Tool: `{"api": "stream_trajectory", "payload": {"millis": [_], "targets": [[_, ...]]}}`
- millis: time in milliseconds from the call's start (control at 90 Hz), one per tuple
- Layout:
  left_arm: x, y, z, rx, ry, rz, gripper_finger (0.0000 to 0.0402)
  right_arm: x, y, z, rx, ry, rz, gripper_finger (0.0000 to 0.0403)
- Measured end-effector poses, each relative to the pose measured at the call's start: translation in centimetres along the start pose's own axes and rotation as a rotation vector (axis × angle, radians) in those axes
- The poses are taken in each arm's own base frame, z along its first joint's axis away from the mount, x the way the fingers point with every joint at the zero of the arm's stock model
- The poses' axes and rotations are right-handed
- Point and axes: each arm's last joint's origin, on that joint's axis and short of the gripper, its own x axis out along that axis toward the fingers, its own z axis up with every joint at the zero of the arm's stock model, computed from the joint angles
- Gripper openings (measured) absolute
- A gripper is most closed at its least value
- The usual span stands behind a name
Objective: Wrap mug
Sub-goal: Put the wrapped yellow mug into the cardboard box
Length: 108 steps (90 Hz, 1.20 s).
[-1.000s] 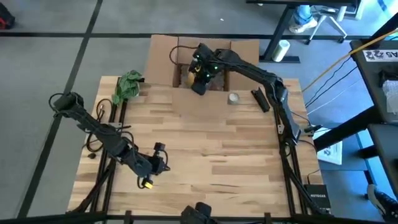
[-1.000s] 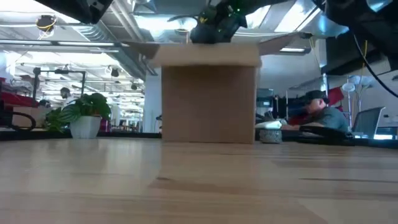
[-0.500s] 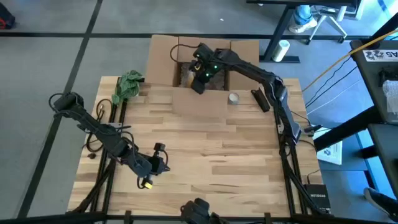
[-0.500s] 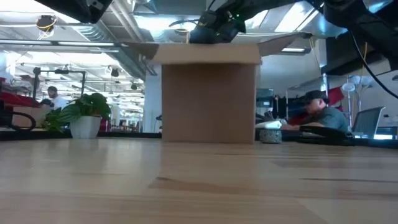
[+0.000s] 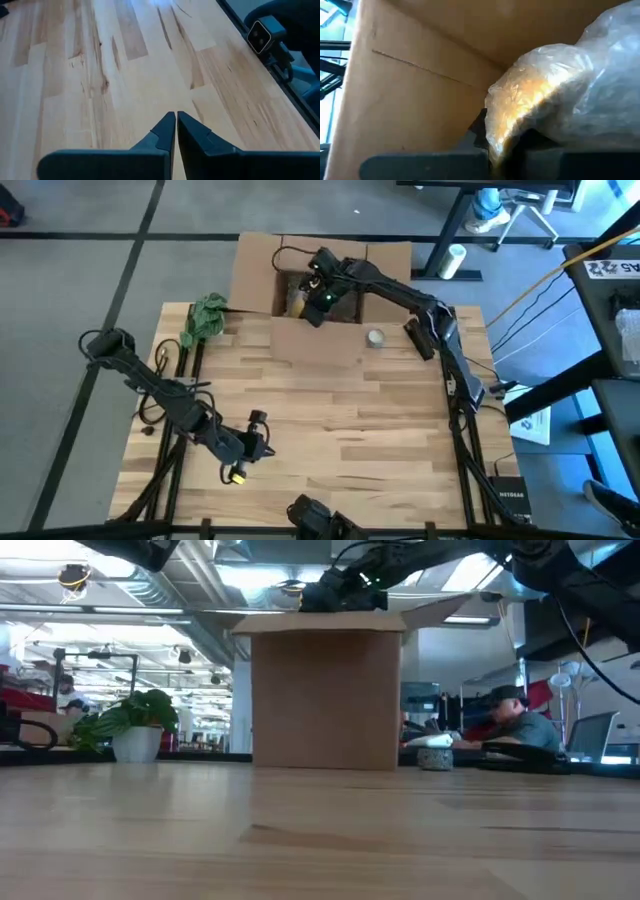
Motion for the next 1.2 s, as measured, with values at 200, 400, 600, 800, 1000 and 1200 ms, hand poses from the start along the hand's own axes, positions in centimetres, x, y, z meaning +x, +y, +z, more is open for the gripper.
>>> {"api": "stream_trajectory", "payload": {"millis": [200, 400, 600, 800, 1000, 1200], "targets": [[0.0, 0.0, 0.0, 0.001, 0.000, 0.000, 0.0000, 0.0, 0.8, 0.3, -0.002, -0.027, -0.006, 0.0010], [0.0, 0.0, 0.0, -0.002, -0.001, 0.000, 0.0000, -1.0, 2.0, 1.1, -0.042, -0.071, 0.045, 0.0034], [0.0, 0.0, 0.1, -0.005, -0.007, -0.001, 0.0000, -3.4, 4.7, 2.1, -0.095, -0.145, 0.091, 0.0082], [0.0, 0.0, 0.1, -0.008, -0.007, -0.001, 0.0000, -4.0, 6.0, 2.4, -0.091, -0.153, 0.124, 0.0129], [0.0, 0.0, 0.1, -0.014, -0.009, -0.002, 0.0000, -4.4, 6.7, 2.5, -0.090, -0.158, 0.129, 0.0158], [0.0, 0.0, 0.1, -0.017, -0.009, -0.001, 0.0000, -4.3, 7.0, 2.3, -0.089, -0.139, 0.135, 0.0163]]}}
